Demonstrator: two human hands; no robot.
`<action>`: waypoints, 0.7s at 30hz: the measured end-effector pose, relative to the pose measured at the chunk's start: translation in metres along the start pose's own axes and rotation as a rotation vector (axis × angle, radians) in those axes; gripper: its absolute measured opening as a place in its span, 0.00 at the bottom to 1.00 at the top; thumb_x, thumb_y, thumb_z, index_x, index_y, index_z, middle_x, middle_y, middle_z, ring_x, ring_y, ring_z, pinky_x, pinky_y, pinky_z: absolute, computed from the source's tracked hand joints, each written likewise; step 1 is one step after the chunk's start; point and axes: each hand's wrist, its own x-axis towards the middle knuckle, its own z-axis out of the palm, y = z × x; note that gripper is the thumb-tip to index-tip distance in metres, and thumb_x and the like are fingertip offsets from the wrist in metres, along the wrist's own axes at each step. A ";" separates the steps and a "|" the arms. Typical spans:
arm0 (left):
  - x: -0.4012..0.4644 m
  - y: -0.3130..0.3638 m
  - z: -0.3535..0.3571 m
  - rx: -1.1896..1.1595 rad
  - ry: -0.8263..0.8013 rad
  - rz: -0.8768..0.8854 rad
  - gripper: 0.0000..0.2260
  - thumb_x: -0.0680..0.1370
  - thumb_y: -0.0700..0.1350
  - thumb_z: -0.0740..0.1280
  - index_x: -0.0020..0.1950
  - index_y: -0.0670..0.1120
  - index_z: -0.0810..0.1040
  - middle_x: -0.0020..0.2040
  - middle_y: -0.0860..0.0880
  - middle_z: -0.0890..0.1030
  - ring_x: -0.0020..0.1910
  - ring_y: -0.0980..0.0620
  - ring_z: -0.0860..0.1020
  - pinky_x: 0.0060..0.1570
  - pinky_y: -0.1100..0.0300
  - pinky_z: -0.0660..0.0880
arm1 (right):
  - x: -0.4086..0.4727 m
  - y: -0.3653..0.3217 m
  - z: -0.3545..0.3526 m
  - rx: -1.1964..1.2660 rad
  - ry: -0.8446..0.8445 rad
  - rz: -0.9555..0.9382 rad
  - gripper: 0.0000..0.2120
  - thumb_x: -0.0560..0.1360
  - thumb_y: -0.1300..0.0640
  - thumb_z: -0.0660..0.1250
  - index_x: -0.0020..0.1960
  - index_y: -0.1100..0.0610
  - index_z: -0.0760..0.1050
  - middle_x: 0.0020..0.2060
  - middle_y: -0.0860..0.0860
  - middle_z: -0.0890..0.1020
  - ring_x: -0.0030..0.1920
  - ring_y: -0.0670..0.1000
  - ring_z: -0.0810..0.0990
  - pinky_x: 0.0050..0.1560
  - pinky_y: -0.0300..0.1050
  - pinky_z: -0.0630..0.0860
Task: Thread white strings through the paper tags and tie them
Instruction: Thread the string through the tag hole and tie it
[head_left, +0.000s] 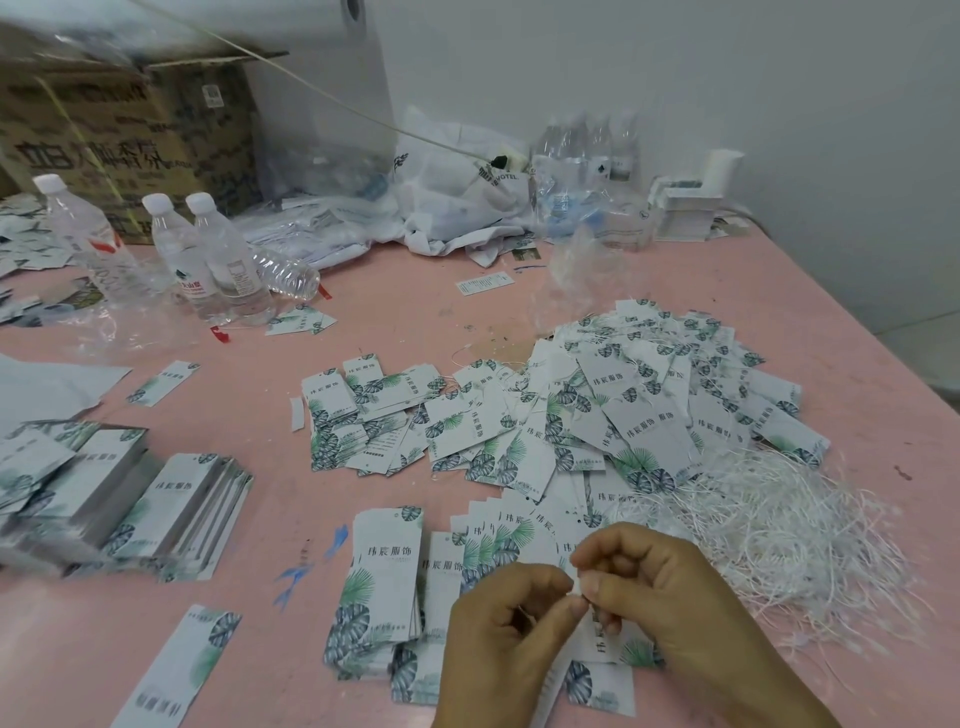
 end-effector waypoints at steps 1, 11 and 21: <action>0.000 0.001 0.000 0.017 0.003 0.031 0.03 0.67 0.55 0.74 0.40 0.60 0.83 0.30 0.56 0.78 0.30 0.61 0.72 0.31 0.65 0.68 | 0.000 0.001 0.000 0.029 0.004 0.000 0.07 0.66 0.63 0.73 0.44 0.59 0.81 0.31 0.58 0.80 0.29 0.52 0.75 0.32 0.40 0.75; 0.008 0.003 -0.005 -0.245 0.006 0.053 0.10 0.72 0.57 0.74 0.40 0.51 0.82 0.41 0.50 0.79 0.31 0.53 0.74 0.32 0.62 0.71 | 0.001 0.007 0.000 -0.075 0.163 -0.049 0.12 0.74 0.68 0.69 0.44 0.51 0.82 0.40 0.55 0.85 0.40 0.50 0.83 0.43 0.39 0.78; 0.028 0.019 -0.017 -1.219 -0.180 -0.206 0.07 0.75 0.46 0.74 0.44 0.45 0.80 0.39 0.46 0.79 0.36 0.52 0.77 0.39 0.60 0.76 | -0.003 0.014 0.012 -0.035 -0.258 -0.043 0.18 0.75 0.59 0.67 0.64 0.46 0.77 0.60 0.51 0.82 0.63 0.51 0.79 0.60 0.40 0.74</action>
